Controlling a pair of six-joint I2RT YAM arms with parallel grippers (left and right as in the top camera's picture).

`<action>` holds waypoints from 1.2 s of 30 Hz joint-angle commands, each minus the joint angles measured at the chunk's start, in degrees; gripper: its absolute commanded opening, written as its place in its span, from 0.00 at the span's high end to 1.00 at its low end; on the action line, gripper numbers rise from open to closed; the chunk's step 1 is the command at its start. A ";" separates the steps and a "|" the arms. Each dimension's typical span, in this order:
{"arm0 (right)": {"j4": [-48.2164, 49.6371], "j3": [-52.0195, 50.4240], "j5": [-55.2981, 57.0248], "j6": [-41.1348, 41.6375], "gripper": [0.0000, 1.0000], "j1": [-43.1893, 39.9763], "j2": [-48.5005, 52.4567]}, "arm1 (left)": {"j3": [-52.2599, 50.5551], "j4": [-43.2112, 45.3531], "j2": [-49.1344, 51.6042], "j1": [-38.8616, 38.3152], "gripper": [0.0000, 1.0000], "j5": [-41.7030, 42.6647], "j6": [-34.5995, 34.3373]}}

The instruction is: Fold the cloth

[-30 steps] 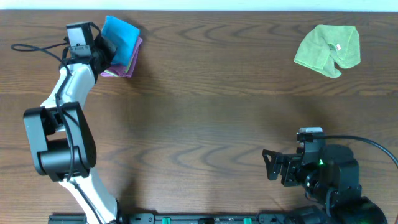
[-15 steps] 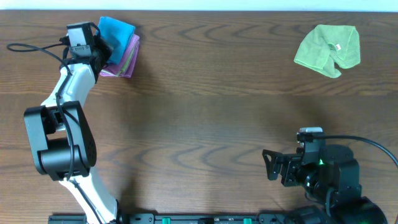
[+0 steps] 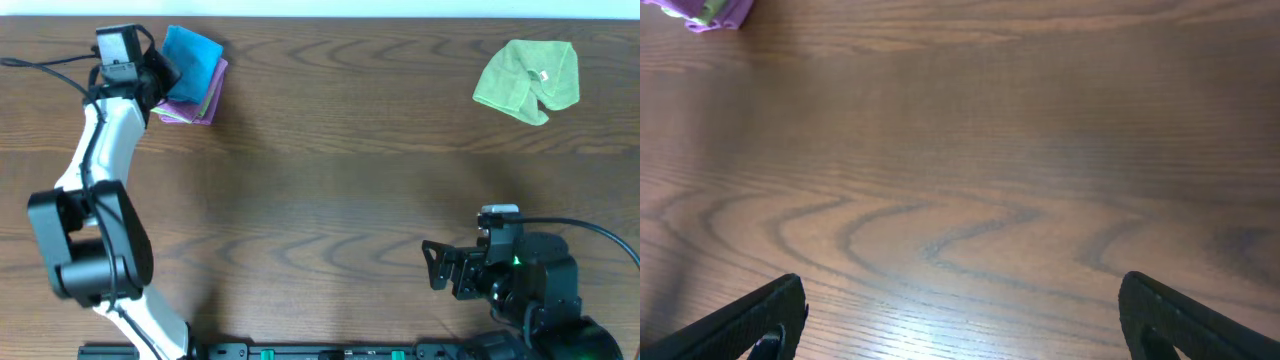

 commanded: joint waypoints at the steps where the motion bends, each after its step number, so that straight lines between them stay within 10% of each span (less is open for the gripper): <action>1: -0.07 -0.28 -0.07 0.76 0.01 -0.46 -0.24 | 1.66 -2.62 -4.44 0.39 0.23 0.74 4.20; 3: -0.07 -0.28 -0.07 0.74 0.01 -0.46 -0.24 | 1.66 -5.49 -6.64 0.42 0.05 0.74 5.90; 36: -0.07 -0.28 -0.07 0.76 0.01 -0.46 -0.24 | 1.64 -58.40 -38.88 0.76 0.05 3.28 18.36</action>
